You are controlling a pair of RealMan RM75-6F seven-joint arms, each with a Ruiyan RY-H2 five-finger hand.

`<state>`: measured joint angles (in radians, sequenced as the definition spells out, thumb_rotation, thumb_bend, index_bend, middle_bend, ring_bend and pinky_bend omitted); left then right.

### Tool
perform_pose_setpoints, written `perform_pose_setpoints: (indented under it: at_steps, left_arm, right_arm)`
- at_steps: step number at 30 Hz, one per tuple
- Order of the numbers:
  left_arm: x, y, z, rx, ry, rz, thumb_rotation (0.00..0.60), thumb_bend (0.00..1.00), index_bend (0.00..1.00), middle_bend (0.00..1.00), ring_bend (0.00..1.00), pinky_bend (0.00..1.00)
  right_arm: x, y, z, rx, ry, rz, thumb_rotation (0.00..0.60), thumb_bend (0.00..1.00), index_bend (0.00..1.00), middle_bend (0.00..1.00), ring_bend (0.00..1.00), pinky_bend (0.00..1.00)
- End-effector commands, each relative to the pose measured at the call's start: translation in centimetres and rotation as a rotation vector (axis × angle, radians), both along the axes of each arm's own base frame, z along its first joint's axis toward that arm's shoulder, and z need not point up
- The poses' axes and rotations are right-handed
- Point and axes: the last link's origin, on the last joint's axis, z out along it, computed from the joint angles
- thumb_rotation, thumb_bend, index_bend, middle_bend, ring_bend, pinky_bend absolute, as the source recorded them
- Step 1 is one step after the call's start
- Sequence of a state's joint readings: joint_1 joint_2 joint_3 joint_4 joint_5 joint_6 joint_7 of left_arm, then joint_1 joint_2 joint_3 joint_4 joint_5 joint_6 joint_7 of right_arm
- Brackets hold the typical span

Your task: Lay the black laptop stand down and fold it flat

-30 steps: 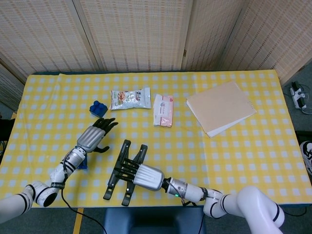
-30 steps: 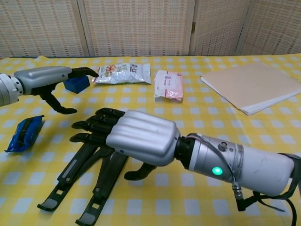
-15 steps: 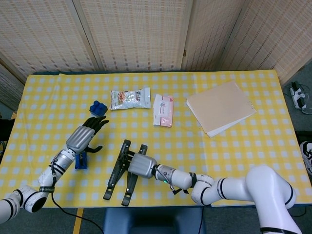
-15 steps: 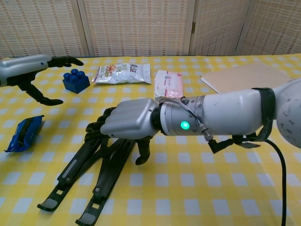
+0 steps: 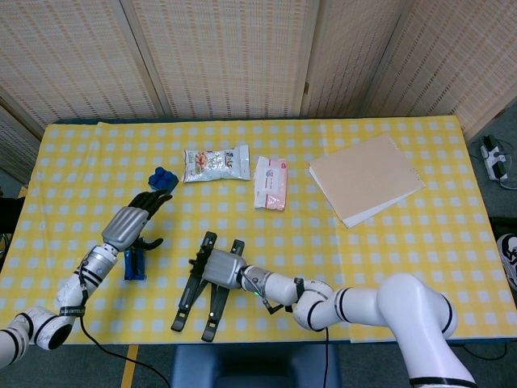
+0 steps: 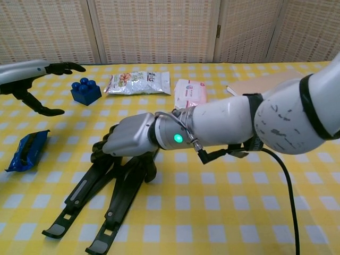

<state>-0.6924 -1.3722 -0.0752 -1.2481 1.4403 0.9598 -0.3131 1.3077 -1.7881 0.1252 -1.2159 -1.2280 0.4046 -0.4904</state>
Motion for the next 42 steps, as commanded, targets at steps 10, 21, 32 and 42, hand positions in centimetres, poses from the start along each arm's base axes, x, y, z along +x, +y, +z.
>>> perform_pose_setpoints:
  at_steps: [10, 21, 32, 42]
  left_arm:
    - [-0.5, 0.0, 0.5, 0.006, -0.015, 0.01, 0.6, 0.32, 0.0, 0.0, 0.0, 0.0]
    - [-0.6, -0.2, 0.7, 0.015, -0.026, 0.009, 0.6, 0.32, 0.0, 0.0, 0.0, 0.0]
    - [-0.2, -0.4, 0.6, 0.02, -0.029, -0.005, 0.6, 0.32, 0.0, 0.0, 0.0, 0.0]
    - [0.3, -0.7, 0.7, 0.031, -0.024, -0.014, 0.6, 0.32, 0.0, 0.0, 0.0, 0.0]
  right_arm:
    - [1.3, -0.4, -0.8, 0.01, 0.028, -0.015, 0.6, 0.25, 0.0, 0.03, 0.0, 0.0]
    - [1.8, -0.5, -0.5, -0.013, -0.038, -0.012, 0.6, 0.25, 0.24, 0.34, 0.09, 0.0]
    - [1.3, -1.3, 1.0, -0.053, -0.11, 0.007, 0.6, 0.25, 0.39, 0.45, 0.19, 0.0]
    - [-0.5, -1.9, 2.5, -0.08, -0.084, -0.016, 0.6, 0.25, 0.0, 0.0, 0.0, 0.0]
